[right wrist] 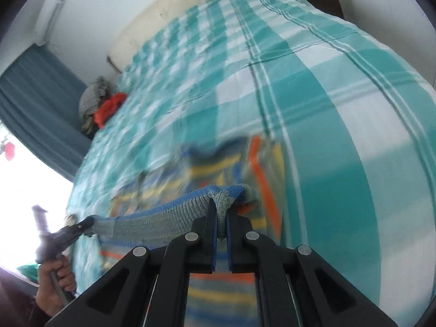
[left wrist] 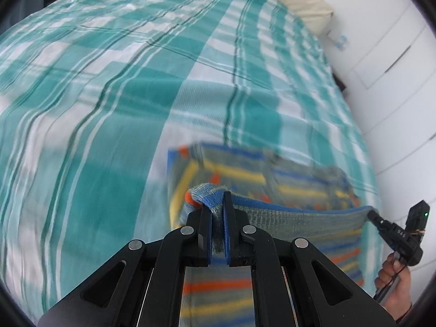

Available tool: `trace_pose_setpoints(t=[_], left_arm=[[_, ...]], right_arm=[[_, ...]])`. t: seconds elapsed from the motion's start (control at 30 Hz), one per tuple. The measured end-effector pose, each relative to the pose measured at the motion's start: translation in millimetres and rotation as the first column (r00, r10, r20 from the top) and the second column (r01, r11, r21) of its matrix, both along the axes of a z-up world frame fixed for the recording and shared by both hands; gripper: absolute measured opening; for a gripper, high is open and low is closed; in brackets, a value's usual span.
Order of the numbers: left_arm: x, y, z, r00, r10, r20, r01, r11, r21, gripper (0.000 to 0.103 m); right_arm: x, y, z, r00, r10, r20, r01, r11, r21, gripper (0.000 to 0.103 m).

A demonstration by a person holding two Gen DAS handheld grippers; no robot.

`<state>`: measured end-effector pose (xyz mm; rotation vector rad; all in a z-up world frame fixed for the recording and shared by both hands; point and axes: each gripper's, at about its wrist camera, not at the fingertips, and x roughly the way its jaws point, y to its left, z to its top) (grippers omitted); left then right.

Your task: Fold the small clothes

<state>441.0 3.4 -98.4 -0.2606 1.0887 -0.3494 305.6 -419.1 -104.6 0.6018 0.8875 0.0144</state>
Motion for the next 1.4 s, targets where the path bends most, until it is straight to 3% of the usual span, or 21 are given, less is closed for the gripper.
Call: trace_pose_setpoints(t=[0.1,0.2,0.27,0.3,0.37,0.43,0.5,0.57,0.6,0.63,0.73,0.77,0.83,0.9,1.0,1.07,1.13,1.17,1.2,1.27,1.4], left_arm=[[29,-11,-11,1.000,-0.004,0.004,0.004,0.999,0.036,0.006],[56,-5,-24,0.997,0.066,-0.038,-0.066,0.998,-0.015,0.013],[58,12,-21,0.989,0.145,-0.026,-0.146,0.988,-0.046,0.050],[53,22,-14,0.984,0.177,0.005,-0.176,0.983,-0.055,0.056],[35,34,3,0.981,0.180,0.073,-0.176,0.983,-0.055,0.058],[7,36,18,0.986,0.112,0.128,-0.107,0.993,-0.041,0.059],[-17,26,21,0.989,0.010,0.149,-0.004,0.999,-0.038,0.067],[-42,3,12,0.980,-0.143,0.137,0.146,0.989,-0.017,0.077],[-51,-10,4,0.972,-0.201,0.121,0.200,0.980,0.015,0.077],[-58,-22,-6,0.963,-0.249,0.098,0.244,0.968,0.067,0.077],[-73,-33,-27,0.968,-0.243,0.064,0.225,0.951,0.212,0.076],[-79,-28,-24,0.974,-0.215,0.067,0.196,0.957,0.214,0.076],[-93,-15,-11,0.983,-0.162,0.089,0.146,0.975,0.169,0.077],[-113,-5,2,0.978,-0.162,0.132,0.148,0.983,0.112,0.085],[-143,-10,-11,0.967,-0.221,0.128,0.191,0.959,0.208,0.089],[-150,-11,-37,0.977,-0.210,0.040,0.195,0.951,0.241,0.081],[-168,5,-44,0.990,-0.141,0.025,0.133,0.970,0.204,0.081],[-184,13,-38,0.993,-0.112,0.032,0.104,0.977,0.188,0.081],[-196,17,-34,0.995,-0.099,0.034,0.091,0.979,0.182,0.081],[-232,19,-21,0.993,-0.089,0.074,0.076,0.983,0.169,0.085],[-284,-6,-14,0.985,-0.086,0.147,0.052,0.974,0.220,0.094]], right_arm=[[38,-14,-19,1.000,-0.021,-0.005,0.022,1.000,0.020,0.005],[64,-34,-44,0.998,-0.068,0.006,0.066,0.986,0.155,0.008],[66,-50,-48,0.988,-0.154,0.022,0.146,0.970,0.194,0.032],[59,-58,-40,0.980,-0.191,0.053,0.178,0.966,0.186,0.038],[48,-60,-24,0.976,-0.191,0.102,0.178,0.976,0.127,0.039],[38,-48,-4,0.989,-0.078,0.129,0.075,0.997,0.026,0.039],[36,-17,5,0.986,0.142,0.092,-0.136,0.988,-0.068,0.039],[39,18,-5,0.947,0.320,-0.002,-0.319,0.943,-0.096,0.039],[49,41,-20,0.907,0.412,-0.086,-0.419,0.905,-0.080,0.039],[54,54,-28,0.891,0.437,-0.123,-0.448,0.889,-0.096,0.038],[83,67,-35,0.955,0.290,-0.058,-0.295,0.918,-0.267,0.038],[89,61,-31,0.979,0.202,-0.034,-0.202,0.930,-0.306,0.038],[89,46,-23,0.999,0.047,-0.025,-0.052,0.960,-0.274,0.038],[71,44,-7,0.999,0.041,-0.004,-0.041,0.979,-0.202,0.038],[19,70,4,0.970,0.245,-0.008,-0.239,0.940,-0.242,0.046],[-16,85,-15,0.938,0.340,-0.072,-0.347,0.898,-0.270,0.058],[-56,88,-44,0.922,0.347,-0.174,-0.386,0.869,-0.310,0.057],[-76,82,-53,0.926,0.328,-0.189,-0.374,0.870,-0.321,0.054],[-104,75,-49,0.940,0.308,-0.146,-0.340,0.885,-0.317,0.054],[-142,68,-38,0.961,0.230,-0.153,-0.271,0.888,-0.372,0.056],[-205,69,-26,0.987,0.150,-0.048,-0.158,0.928,-0.336,0.064]])
